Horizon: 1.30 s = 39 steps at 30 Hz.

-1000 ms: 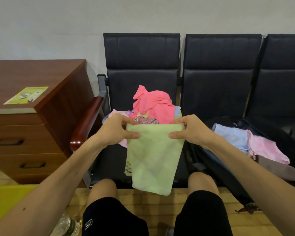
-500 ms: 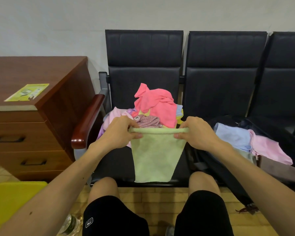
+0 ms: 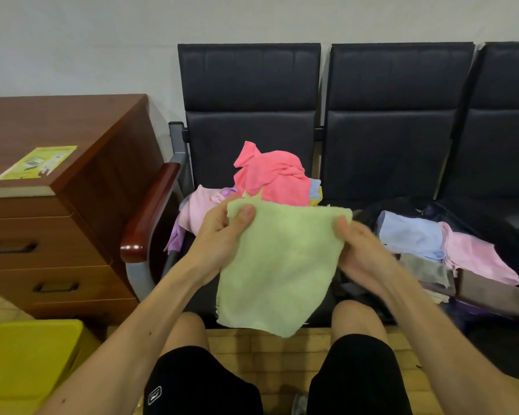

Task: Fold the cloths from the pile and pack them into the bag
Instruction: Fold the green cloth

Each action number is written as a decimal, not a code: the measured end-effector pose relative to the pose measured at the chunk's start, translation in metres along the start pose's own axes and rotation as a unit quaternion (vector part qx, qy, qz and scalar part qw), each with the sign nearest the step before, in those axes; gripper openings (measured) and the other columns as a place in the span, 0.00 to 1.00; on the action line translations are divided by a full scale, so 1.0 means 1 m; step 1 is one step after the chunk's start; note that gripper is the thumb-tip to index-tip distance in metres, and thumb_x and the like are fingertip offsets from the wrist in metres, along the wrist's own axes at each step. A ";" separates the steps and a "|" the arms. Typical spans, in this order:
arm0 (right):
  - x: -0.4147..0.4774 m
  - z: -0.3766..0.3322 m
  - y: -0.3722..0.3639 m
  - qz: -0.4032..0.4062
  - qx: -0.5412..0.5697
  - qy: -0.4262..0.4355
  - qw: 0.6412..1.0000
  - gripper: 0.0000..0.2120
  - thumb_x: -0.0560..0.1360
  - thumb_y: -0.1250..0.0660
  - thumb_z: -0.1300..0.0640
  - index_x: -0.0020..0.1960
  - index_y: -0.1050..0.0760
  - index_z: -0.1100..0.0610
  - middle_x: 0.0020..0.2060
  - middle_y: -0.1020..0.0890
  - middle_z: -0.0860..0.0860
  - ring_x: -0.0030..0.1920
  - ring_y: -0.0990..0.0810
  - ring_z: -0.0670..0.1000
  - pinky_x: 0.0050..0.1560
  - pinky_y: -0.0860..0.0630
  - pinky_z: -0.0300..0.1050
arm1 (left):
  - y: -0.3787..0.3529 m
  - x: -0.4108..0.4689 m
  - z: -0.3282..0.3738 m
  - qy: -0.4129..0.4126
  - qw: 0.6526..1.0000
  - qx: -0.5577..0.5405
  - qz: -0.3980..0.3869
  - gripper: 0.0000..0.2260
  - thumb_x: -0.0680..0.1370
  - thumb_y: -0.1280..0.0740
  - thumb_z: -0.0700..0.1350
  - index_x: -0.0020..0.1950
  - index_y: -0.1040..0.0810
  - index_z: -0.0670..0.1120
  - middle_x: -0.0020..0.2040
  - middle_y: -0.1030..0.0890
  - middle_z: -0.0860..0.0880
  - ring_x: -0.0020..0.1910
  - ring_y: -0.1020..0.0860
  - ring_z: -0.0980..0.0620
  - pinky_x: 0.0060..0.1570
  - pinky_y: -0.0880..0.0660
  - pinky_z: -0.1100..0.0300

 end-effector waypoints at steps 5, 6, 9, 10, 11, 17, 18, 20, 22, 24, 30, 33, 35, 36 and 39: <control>-0.019 0.064 -0.028 -0.004 -0.089 -0.116 0.989 0.16 0.70 0.28 0.61 0.58 0.19 0.57 0.56 0.16 0.56 0.58 0.17 0.57 0.56 0.19 0.49 | -0.003 0.020 -0.001 -0.111 0.965 0.195 0.132 0.09 0.83 0.38 0.44 0.52 0.22 0.39 0.44 0.21 0.48 0.41 0.23 0.66 0.42 0.30 0.74; -0.018 0.064 -0.029 0.012 -0.067 -0.114 0.991 0.16 0.71 0.29 0.60 0.58 0.20 0.59 0.56 0.16 0.58 0.58 0.18 0.59 0.58 0.20 0.50 | 0.005 0.026 -0.007 -0.115 0.954 0.230 0.157 0.09 0.83 0.37 0.45 0.49 0.23 0.41 0.42 0.22 0.48 0.40 0.24 0.62 0.40 0.31 0.71; -0.015 0.050 -0.033 0.030 0.007 -0.091 0.995 0.17 0.74 0.32 0.58 0.61 0.21 0.62 0.57 0.17 0.61 0.56 0.17 0.59 0.56 0.19 0.53 | 0.028 0.038 -0.030 -0.044 0.922 0.314 0.221 0.10 0.82 0.36 0.47 0.43 0.26 0.44 0.37 0.25 0.51 0.36 0.27 0.55 0.36 0.33 0.66; -0.014 0.047 -0.036 0.035 0.015 -0.086 0.996 0.16 0.74 0.33 0.58 0.60 0.20 0.62 0.56 0.16 0.61 0.54 0.16 0.59 0.54 0.18 0.53 | 0.033 0.041 -0.039 0.008 0.933 0.283 0.222 0.11 0.81 0.35 0.48 0.45 0.24 0.42 0.38 0.23 0.50 0.38 0.25 0.53 0.37 0.31 0.65; -0.014 0.044 -0.039 0.037 0.020 -0.082 0.996 0.15 0.74 0.33 0.58 0.59 0.20 0.61 0.55 0.16 0.61 0.52 0.15 0.58 0.52 0.17 0.52 | 0.035 0.043 -0.045 0.073 0.954 0.196 0.217 0.12 0.81 0.33 0.50 0.49 0.22 0.40 0.42 0.19 0.48 0.42 0.21 0.51 0.39 0.27 0.62; -0.009 0.034 -0.053 0.097 0.098 -0.073 0.988 0.14 0.73 0.32 0.54 0.56 0.19 0.58 0.50 0.14 0.58 0.46 0.14 0.54 0.42 0.16 0.48 | 0.020 0.009 -0.070 0.241 0.912 -0.331 0.008 0.38 0.72 0.36 0.70 0.71 0.25 0.42 0.70 0.27 0.44 0.68 0.29 0.46 0.67 0.30 0.50; -0.008 0.033 -0.052 0.097 0.107 -0.073 0.987 0.14 0.73 0.32 0.53 0.56 0.18 0.58 0.51 0.14 0.58 0.47 0.14 0.55 0.43 0.16 0.48 | 0.016 -0.001 -0.075 0.256 0.904 -0.343 -0.018 0.40 0.71 0.35 0.70 0.71 0.25 0.42 0.71 0.26 0.43 0.69 0.27 0.44 0.68 0.29 0.48; -0.006 0.033 -0.051 0.087 0.120 -0.081 0.986 0.14 0.73 0.32 0.53 0.56 0.18 0.58 0.52 0.15 0.59 0.48 0.14 0.55 0.44 0.16 0.49 | 0.007 -0.017 -0.081 0.282 0.885 -0.363 -0.071 0.42 0.66 0.27 0.68 0.71 0.25 0.41 0.70 0.25 0.40 0.69 0.26 0.41 0.68 0.29 0.45; -0.005 0.034 -0.049 0.074 0.131 -0.094 0.984 0.14 0.72 0.31 0.54 0.55 0.17 0.59 0.54 0.16 0.60 0.50 0.15 0.56 0.47 0.17 0.50 | 0.004 -0.024 -0.089 0.294 0.874 -0.372 -0.103 0.44 0.61 0.19 0.61 0.70 0.25 0.41 0.71 0.26 0.40 0.70 0.27 0.41 0.69 0.30 0.44; -0.006 0.035 -0.047 0.052 0.149 -0.097 0.983 0.17 0.70 0.27 0.54 0.57 0.17 0.59 0.58 0.17 0.60 0.54 0.16 0.57 0.50 0.17 0.51 | 0.004 -0.026 -0.091 0.296 0.884 -0.345 -0.112 0.40 0.57 0.15 0.55 0.65 0.20 0.42 0.67 0.22 0.40 0.65 0.22 0.42 0.62 0.23 0.46; -0.005 0.049 -0.033 -0.026 0.234 -0.084 0.968 0.41 0.62 0.17 0.59 0.72 0.30 0.58 0.67 0.23 0.60 0.66 0.23 0.60 0.63 0.23 0.55 | 0.016 -0.025 -0.101 0.258 0.930 -0.242 -0.101 0.22 0.64 0.17 0.46 0.56 0.14 0.48 0.60 0.17 0.43 0.58 0.18 0.45 0.56 0.20 0.51; -0.008 0.055 -0.032 -0.010 0.162 -0.102 0.982 0.30 0.71 0.26 0.66 0.71 0.30 0.55 0.65 0.21 0.58 0.65 0.22 0.59 0.62 0.23 0.56 | 0.021 -0.026 -0.105 0.246 0.949 -0.185 -0.065 0.16 0.73 0.26 0.42 0.61 0.17 0.44 0.62 0.19 0.40 0.60 0.19 0.43 0.57 0.21 0.51; -0.012 0.064 -0.030 0.061 -0.014 -0.133 0.989 0.25 0.73 0.29 0.68 0.68 0.28 0.54 0.59 0.17 0.54 0.59 0.17 0.55 0.57 0.19 0.51 | 0.026 -0.025 -0.106 0.237 0.963 -0.127 -0.034 0.17 0.72 0.26 0.41 0.61 0.18 0.41 0.59 0.17 0.40 0.58 0.18 0.42 0.55 0.20 0.52; -0.013 0.070 -0.027 0.098 -0.077 -0.147 0.981 0.24 0.73 0.28 0.66 0.67 0.27 0.55 0.55 0.15 0.52 0.56 0.16 0.52 0.54 0.18 0.48 | 0.028 -0.025 -0.105 0.237 0.967 -0.090 -0.019 0.18 0.70 0.25 0.42 0.59 0.18 0.41 0.56 0.16 0.40 0.55 0.17 0.43 0.52 0.19 0.52; -0.015 0.077 -0.018 0.190 -0.128 -0.138 0.964 0.25 0.71 0.24 0.62 0.65 0.28 0.56 0.51 0.14 0.51 0.49 0.15 0.48 0.47 0.18 0.44 | 0.033 -0.020 -0.097 0.246 0.969 0.003 0.000 0.18 0.66 0.23 0.46 0.54 0.16 0.41 0.49 0.14 0.43 0.47 0.15 0.47 0.42 0.20 0.57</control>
Point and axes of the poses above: each hand's wrist, its own x-axis towards the middle knuckle, its own y-axis out of the back of the hand, z = x × y, the point moved 1 cm from there along x, towards the middle knuckle
